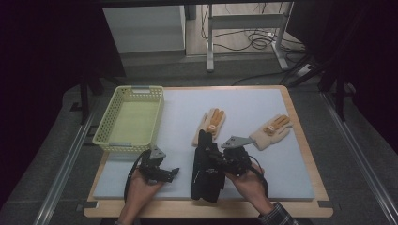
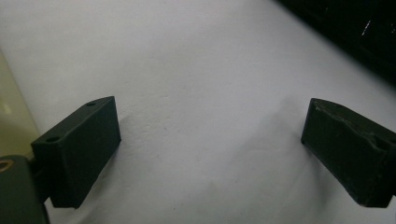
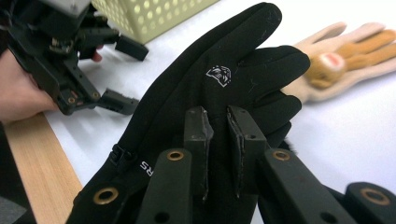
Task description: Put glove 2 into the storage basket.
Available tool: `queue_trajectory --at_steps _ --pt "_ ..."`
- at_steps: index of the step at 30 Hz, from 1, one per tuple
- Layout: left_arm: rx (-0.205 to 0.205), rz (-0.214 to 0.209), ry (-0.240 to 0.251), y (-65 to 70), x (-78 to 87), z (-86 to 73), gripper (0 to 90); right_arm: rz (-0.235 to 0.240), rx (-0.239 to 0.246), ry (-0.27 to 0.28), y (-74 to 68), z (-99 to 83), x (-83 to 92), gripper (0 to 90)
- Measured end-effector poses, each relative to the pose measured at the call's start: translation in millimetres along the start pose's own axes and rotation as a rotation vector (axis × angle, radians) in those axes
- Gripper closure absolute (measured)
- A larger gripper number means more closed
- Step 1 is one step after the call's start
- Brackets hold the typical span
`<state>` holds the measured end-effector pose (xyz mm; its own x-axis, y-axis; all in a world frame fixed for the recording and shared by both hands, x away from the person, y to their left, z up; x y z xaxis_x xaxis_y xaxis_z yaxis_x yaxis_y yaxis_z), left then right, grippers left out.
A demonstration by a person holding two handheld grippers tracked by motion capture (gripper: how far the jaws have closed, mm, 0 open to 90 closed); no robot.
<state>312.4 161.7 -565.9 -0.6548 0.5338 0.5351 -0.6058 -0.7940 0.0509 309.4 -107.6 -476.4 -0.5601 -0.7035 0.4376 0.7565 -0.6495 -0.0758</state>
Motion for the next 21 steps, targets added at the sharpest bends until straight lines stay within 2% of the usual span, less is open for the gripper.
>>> queue_trajectory --at_steps 4,5,7,8,9,12,14,15,16,17,18,19,21 --pt "0.004 0.003 0.003 0.3 -0.2 0.0 4.7 -0.021 0.005 -0.006 -9.4 -11.4 -10.3 76.5" --pt "0.001 0.001 0.0 0.1 0.0 0.0 4.7 -0.036 0.022 -0.014 -13.7 -21.0 -17.8 73.9" --pt "-0.001 0.0 -0.001 0.0 0.1 0.0 4.7 -0.038 0.007 -0.032 -17.6 -31.0 -23.7 66.8" --pt "-0.001 0.0 -0.001 0.0 0.1 0.0 4.7 -0.038 0.007 -0.032 -17.6 -31.0 -23.7 66.8" --pt "-0.001 0.0 -0.002 0.0 0.1 0.0 4.7 -0.038 0.01 -0.038 -19.7 -38.1 -27.2 59.4" --pt "-0.001 0.0 -0.002 -0.1 0.1 0.0 4.7 -0.012 0.004 -0.04 -18.9 -38.4 -25.8 49.7" --pt "-0.008 -0.001 -0.008 -0.6 0.6 0.1 4.7 -0.002 -0.001 -0.032 -17.2 -35.6 -23.4 47.4" --pt "-0.005 0.0 -0.005 -0.4 0.4 0.1 4.7 -0.005 0.0 -0.011 -11.2 -27.3 -17.8 46.5" --pt "-0.005 0.0 -0.005 -0.4 0.4 0.1 4.7 -0.005 0.0 -0.011 -11.2 -27.3 -17.8 46.5" --pt "-0.005 0.0 -0.006 -0.3 0.4 0.1 4.7 -0.022 0.008 0.01 -2.2 -18.5 -13.4 48.7" --pt "-0.005 0.0 -0.006 -0.3 0.4 0.1 4.7 -0.022 0.008 0.01 -2.2 -18.5 -13.4 48.7" --pt "0.001 0.001 0.0 0.0 0.0 0.0 4.7 -0.056 0.025 0.016 10.0 -13.0 -12.9 57.7" --pt "0.003 0.001 0.001 0.1 0.0 0.0 4.7 -0.052 -0.004 0.006 24.3 -10.6 -17.7 60.3"
Point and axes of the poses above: each handheld gripper's, and its own axes: x roughly backward along the jaws, z roughly out of its top, y roughly to its right, the point moved 2 cm from there along -x, roughly forward along the jaws, and after that the axes turned 13 degrees about y, right-handed, at the moved point
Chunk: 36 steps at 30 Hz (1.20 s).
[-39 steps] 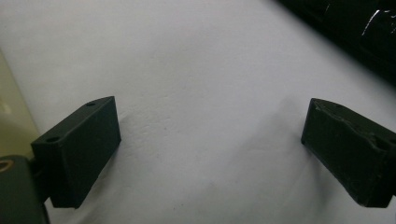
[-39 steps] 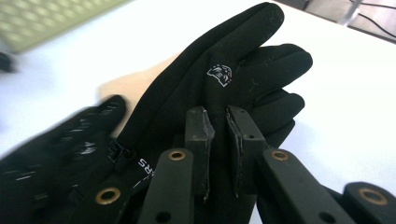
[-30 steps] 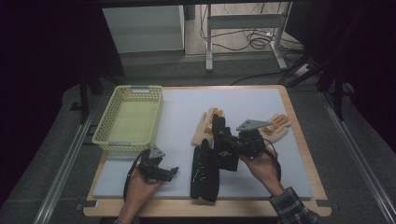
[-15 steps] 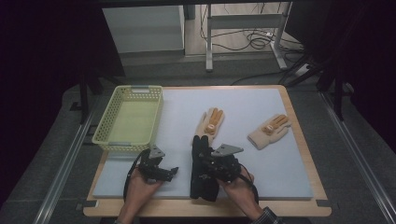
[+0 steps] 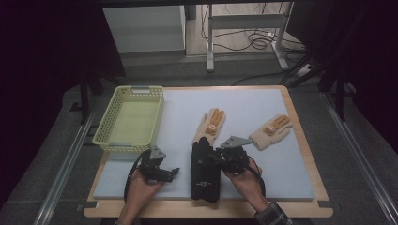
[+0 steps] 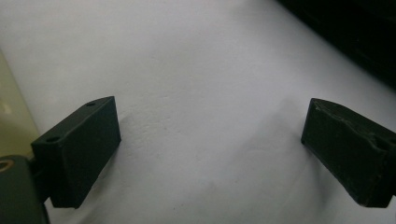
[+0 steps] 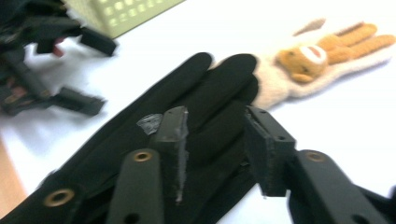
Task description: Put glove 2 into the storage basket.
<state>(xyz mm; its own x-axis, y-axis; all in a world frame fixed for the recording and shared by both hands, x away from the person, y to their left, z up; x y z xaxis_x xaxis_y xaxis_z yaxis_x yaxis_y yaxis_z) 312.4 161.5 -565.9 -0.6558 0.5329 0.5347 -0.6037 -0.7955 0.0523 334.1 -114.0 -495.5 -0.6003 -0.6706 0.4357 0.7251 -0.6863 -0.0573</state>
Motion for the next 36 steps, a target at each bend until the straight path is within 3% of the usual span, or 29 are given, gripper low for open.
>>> queue_trajectory --at_steps 2,5,7,10,12,17,19,21,22,25,26,31,33,36 --pt "-0.004 -0.002 -0.003 -0.3 0.2 0.0 4.7 0.023 -0.03 0.001 9.2 1.0 -9.8 59.3" --pt "-0.009 -0.002 -0.006 -0.7 0.4 0.1 4.7 0.02 -0.031 -0.028 17.0 0.4 -28.5 59.1" --pt "-0.013 -0.003 -0.009 -0.9 0.6 0.1 4.7 0.028 -0.045 -0.061 20.1 -2.6 -40.3 66.1" --pt "-0.01 -0.004 -0.009 -0.7 0.6 0.0 4.7 0.025 -0.03 -0.085 22.2 -7.6 -47.9 85.1" --pt "-0.013 -0.003 -0.009 -0.9 0.6 0.1 4.7 0.023 -0.025 -0.091 21.4 -7.5 -44.6 86.8" --pt "-0.008 -0.003 -0.007 -0.5 0.4 0.0 4.7 -0.007 0.035 -0.078 16.2 -4.1 -26.2 87.0" --pt "-0.007 -0.003 -0.007 -0.5 0.4 0.0 4.6 -0.011 0.031 -0.082 16.2 -4.5 -24.0 86.3" --pt "-0.01 -0.002 -0.006 -0.7 0.4 0.1 4.7 -0.012 0.028 -0.079 22.3 -5.7 -24.5 73.4" --pt "-0.011 -0.002 -0.007 -0.7 0.4 0.1 4.6 -0.016 0.025 -0.069 25.8 -5.2 -25.4 71.2" --pt "-0.01 -0.003 -0.007 -0.8 0.4 0.1 4.7 -0.024 0.006 -0.061 33.1 -4.3 -28.3 70.4" --pt "-0.008 -0.003 -0.006 -0.6 0.4 0.0 4.7 -0.048 0.017 -0.06 40.3 -5.4 -32.1 71.0" --pt "-0.007 -0.003 -0.006 -0.6 0.4 0.0 4.7 -0.072 0.01 -0.092 55.8 -16.7 -37.1 70.5" --pt "-0.007 -0.003 -0.007 -0.6 0.4 0.0 4.6 -0.061 -0.008 -0.086 57.1 -20.3 -32.4 69.3" --pt "-0.008 -0.003 -0.007 -0.5 0.4 0.0 4.7 -0.056 0.001 -0.086 54.2 -25.4 -22.8 67.5"
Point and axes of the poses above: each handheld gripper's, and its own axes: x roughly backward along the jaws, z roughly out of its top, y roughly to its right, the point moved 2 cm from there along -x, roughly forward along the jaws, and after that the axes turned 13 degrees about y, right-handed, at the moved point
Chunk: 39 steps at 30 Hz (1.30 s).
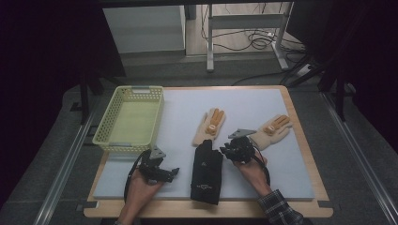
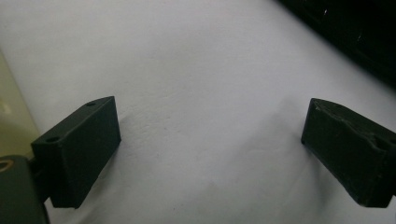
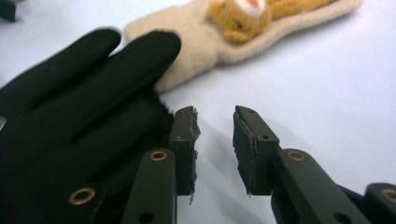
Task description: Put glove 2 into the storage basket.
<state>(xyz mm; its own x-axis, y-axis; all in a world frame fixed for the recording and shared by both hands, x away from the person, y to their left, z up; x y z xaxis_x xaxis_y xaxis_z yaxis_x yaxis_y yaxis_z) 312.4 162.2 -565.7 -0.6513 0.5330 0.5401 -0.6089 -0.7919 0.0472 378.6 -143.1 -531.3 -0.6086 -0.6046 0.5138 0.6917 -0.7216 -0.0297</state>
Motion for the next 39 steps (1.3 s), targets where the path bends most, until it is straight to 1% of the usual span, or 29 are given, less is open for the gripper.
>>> queue_trajectory --at_steps 3,7,10,12,14,15,16,17,18,19,20,21,22,23,24,26,27,28,29,30,36,37,39 --pt "0.0 0.0 0.0 0.0 0.0 0.0 4.7 0.009 0.012 -0.005 -2.9 -7.9 11.1 67.2" --pt "-0.003 -0.001 0.0 -0.4 0.1 0.1 4.7 0.042 0.011 -0.011 -9.8 -22.9 27.7 67.9" --pt "0.001 -0.002 0.002 -0.7 0.5 0.1 4.9 0.087 0.005 -0.011 -17.4 -33.4 38.2 68.9" --pt "0.0 -0.003 0.002 -0.9 1.6 -0.1 5.4 0.116 0.013 -0.014 -24.0 -39.1 41.9 69.4" --pt "-0.008 0.003 -0.002 -0.9 4.3 -1.7 5.2 0.149 0.025 -0.006 -31.0 -42.1 44.7 69.9" --pt "-0.008 0.003 -0.002 -0.9 4.3 -1.7 4.8 0.149 0.025 -0.006 -31.0 -42.1 44.7 69.9" --pt "-0.001 0.004 -0.009 -1.7 7.2 -3.2 4.6 0.19 0.031 -0.005 -40.4 -44.3 46.1 70.5" --pt "0.002 0.009 -0.009 -2.4 8.9 -4.4 4.6 0.19 0.031 -0.005 -40.4 -44.3 46.1 70.5" --pt "0.008 0.022 -0.016 -5.7 13.7 -7.5 3.2 0.209 0.048 -0.003 -48.2 -45.4 45.9 70.8" --pt "0.008 0.022 -0.016 -5.7 13.7 -7.5 2.9 0.209 0.048 -0.003 -48.2 -45.4 45.9 70.8" --pt "0.01 0.026 -0.02 -8.7 18.8 -11.1 2.7 0.225 0.063 -0.004 -56.0 -45.0 44.2 71.7" --pt "0.01 0.026 -0.02 -8.7 18.8 -11.1 2.1 0.225 0.063 -0.004 -56.0 -45.0 44.2 71.7" --pt "0.013 0.035 -0.023 -10.6 21.9 -13.1 2.1 0.229 0.068 -0.003 -59.4 -44.7 42.8 71.8" --pt "0.021 0.047 -0.025 -13.5 26.4 -15.9 1.8 0.243 0.07 0.001 -64.4 -43.9 39.4 71.9" --pt "0.031 0.051 -0.021 -15.3 28.5 -17.8 1.8 0.248 0.069 0.003 -66.2 -43.3 37.4 71.9" --pt "0.033 0.053 -0.017 -17.5 30.7 -19.6 1.8 0.256 0.067 0.006 -69.0 -41.6 33.3 72.0" --pt "0.037 0.051 -0.008 -19.4 32.2 -21.6 2.2 0.257 0.063 0.006 -70.5 -40.6 31.2 72.0" --pt "0.028 0.041 0.003 -20.9 34.0 -23.7 2.5 0.258 0.063 0.008 -71.8 -39.4 28.8 71.9" --pt "0.028 0.041 0.003 -20.9 34.0 -23.7 2.5 0.258 0.063 0.008 -71.8 -39.4 28.8 71.9" --pt "0.025 0.042 0.002 -20.7 33.6 -23.6 2.4 0.257 0.069 0.011 -74.2 -37.0 23.7 72.0" --pt "0.028 0.04 -0.001 -21.1 33.8 -23.7 2.4 0.251 0.07 0.018 -82.8 -28.7 6.6 72.0" --pt "0.028 0.04 -0.001 -21.1 33.8 -23.7 2.3 0.251 0.07 0.018 -82.8 -28.7 6.6 72.0" --pt "0.028 0.04 0.0 -21.0 33.8 -23.7 2.3 0.248 0.065 0.022 -88.4 -25.7 -0.5 72.0"
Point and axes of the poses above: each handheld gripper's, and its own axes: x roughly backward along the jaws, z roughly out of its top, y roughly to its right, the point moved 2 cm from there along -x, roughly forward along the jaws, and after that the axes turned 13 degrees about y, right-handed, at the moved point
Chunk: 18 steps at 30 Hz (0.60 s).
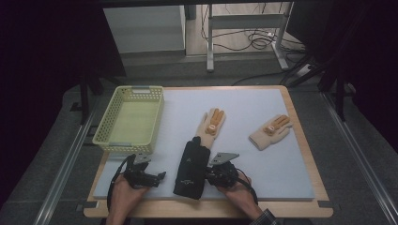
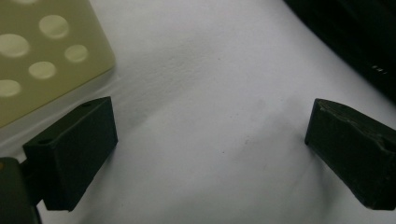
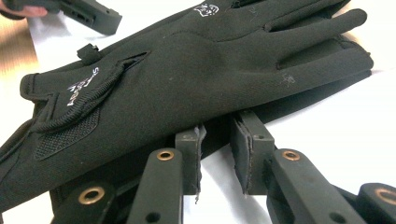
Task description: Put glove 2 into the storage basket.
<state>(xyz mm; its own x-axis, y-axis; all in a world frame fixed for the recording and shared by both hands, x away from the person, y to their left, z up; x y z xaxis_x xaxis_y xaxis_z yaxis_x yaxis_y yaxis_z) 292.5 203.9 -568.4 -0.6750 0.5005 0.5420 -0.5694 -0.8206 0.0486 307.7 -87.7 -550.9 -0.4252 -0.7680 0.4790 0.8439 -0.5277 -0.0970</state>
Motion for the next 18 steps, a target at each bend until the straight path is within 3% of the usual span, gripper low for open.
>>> queue_trajectory --at_steps 8,11,14,18 --pt "-0.005 -0.013 0.001 -1.8 0.7 0.0 3.3 0.024 0.011 -0.015 -4.3 2.3 -2.6 70.5" --pt "-0.031 -0.058 0.015 -9.1 5.2 -1.8 7.5 0.077 -0.005 -0.022 -7.9 -4.1 7.9 71.1" --pt "-0.037 -0.077 0.02 -12.7 7.3 -2.8 11.2 0.096 -0.001 -0.024 -14.1 -5.5 8.6 71.2" --pt "-0.045 -0.084 0.016 -12.8 7.3 -3.1 9.8 0.135 0.012 -0.019 -25.3 -1.9 -4.7 71.1"
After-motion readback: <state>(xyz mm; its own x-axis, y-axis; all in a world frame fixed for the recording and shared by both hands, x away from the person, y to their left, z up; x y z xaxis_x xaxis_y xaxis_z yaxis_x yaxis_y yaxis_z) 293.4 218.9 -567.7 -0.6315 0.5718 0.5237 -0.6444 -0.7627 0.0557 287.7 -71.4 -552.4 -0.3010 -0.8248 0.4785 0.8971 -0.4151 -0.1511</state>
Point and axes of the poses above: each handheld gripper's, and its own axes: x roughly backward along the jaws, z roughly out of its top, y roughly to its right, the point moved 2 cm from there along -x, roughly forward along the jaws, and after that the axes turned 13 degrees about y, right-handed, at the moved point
